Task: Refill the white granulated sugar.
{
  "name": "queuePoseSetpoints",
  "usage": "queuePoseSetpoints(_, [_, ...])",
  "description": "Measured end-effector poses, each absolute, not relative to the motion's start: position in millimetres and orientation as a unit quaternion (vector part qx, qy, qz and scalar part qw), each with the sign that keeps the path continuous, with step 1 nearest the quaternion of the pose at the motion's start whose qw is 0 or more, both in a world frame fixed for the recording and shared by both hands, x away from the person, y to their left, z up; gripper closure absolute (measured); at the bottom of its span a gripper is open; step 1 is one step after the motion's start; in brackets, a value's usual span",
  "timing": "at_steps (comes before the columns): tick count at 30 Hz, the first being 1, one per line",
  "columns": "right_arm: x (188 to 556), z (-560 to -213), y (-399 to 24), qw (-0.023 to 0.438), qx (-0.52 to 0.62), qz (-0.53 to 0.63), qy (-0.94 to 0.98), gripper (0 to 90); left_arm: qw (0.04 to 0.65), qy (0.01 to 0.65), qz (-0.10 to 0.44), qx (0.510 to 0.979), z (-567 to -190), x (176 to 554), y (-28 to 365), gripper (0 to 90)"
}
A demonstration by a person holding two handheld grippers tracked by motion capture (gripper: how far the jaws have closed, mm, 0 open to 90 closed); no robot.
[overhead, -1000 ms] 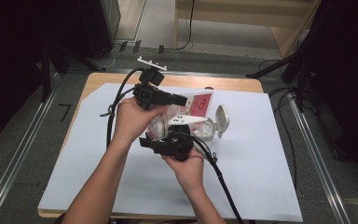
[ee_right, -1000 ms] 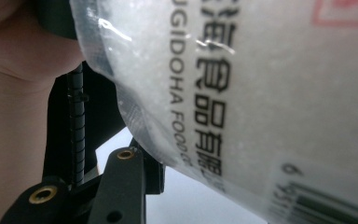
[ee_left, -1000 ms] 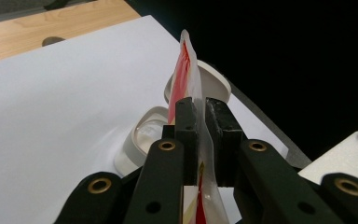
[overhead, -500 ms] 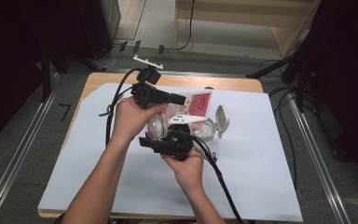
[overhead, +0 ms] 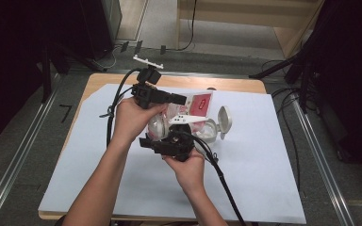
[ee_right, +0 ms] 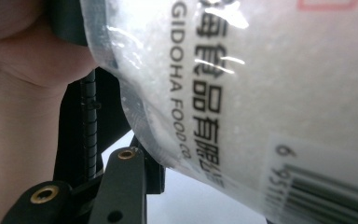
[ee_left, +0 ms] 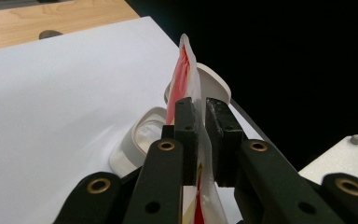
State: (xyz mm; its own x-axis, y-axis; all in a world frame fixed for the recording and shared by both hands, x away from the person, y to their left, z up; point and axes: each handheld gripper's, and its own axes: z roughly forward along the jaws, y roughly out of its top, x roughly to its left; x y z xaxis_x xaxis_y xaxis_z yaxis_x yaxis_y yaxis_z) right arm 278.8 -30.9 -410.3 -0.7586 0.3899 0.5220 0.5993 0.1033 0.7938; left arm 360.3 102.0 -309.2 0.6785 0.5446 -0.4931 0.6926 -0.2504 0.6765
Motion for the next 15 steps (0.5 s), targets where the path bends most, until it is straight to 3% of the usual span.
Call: queuePoseSetpoints(15, [279.0,-409.8,-36.0,0.101,-0.33,-0.59,-0.73,62.8,0.483,0.379,-0.086,0.785,-304.6,355.0,96.6,82.8])
